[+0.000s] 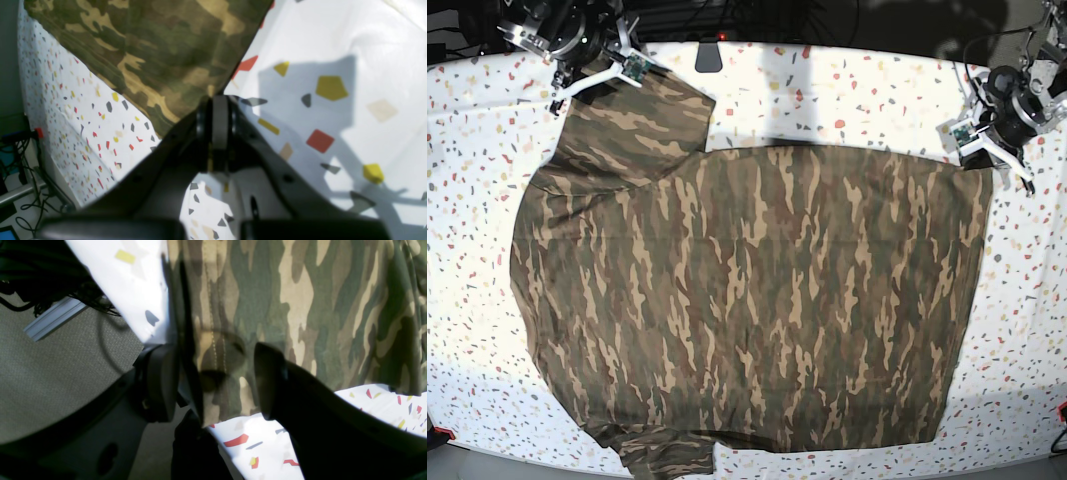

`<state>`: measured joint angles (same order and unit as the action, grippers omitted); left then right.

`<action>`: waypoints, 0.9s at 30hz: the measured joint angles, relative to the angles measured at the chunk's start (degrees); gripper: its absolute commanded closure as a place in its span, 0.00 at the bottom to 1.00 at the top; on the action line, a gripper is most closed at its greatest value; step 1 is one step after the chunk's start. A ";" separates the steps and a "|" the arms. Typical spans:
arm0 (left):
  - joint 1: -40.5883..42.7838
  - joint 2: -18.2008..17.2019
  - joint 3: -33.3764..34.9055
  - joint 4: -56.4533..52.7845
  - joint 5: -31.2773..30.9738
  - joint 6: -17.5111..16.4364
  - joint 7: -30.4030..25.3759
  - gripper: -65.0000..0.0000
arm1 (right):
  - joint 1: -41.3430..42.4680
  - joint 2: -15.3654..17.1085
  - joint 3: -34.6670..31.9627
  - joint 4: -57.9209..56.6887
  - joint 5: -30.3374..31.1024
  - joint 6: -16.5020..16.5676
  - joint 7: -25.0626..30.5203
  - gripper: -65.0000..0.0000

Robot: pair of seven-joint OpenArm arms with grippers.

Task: Fold the T-shirt properly
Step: 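Lift the sleeve with the right gripper and pull it inward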

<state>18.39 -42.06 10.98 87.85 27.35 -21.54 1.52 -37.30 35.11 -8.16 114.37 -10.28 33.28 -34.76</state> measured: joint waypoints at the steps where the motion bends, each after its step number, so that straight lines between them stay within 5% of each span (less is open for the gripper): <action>1: -0.02 0.00 0.00 0.00 0.00 0.00 0.02 1.00 | 0.00 0.00 0.00 0.00 -0.02 -0.09 0.00 0.50; 9: 0.00 0.02 0.00 0.00 0.00 0.00 0.00 1.00 | 1.62 -0.02 -0.13 -1.99 1.60 -2.56 1.29 0.78; 13: -0.02 0.00 0.00 0.00 0.00 0.00 0.00 1.00 | 1.88 -0.02 -0.13 -2.91 2.99 -2.10 1.70 1.00; 27: 0.00 0.02 0.00 0.00 0.00 0.00 0.00 1.00 | 2.82 0.11 0.20 3.96 -1.57 -3.91 0.46 1.00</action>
<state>18.39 -42.04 10.98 87.85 27.35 -21.54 1.52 -34.48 35.22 -7.97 118.32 -11.86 29.36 -34.30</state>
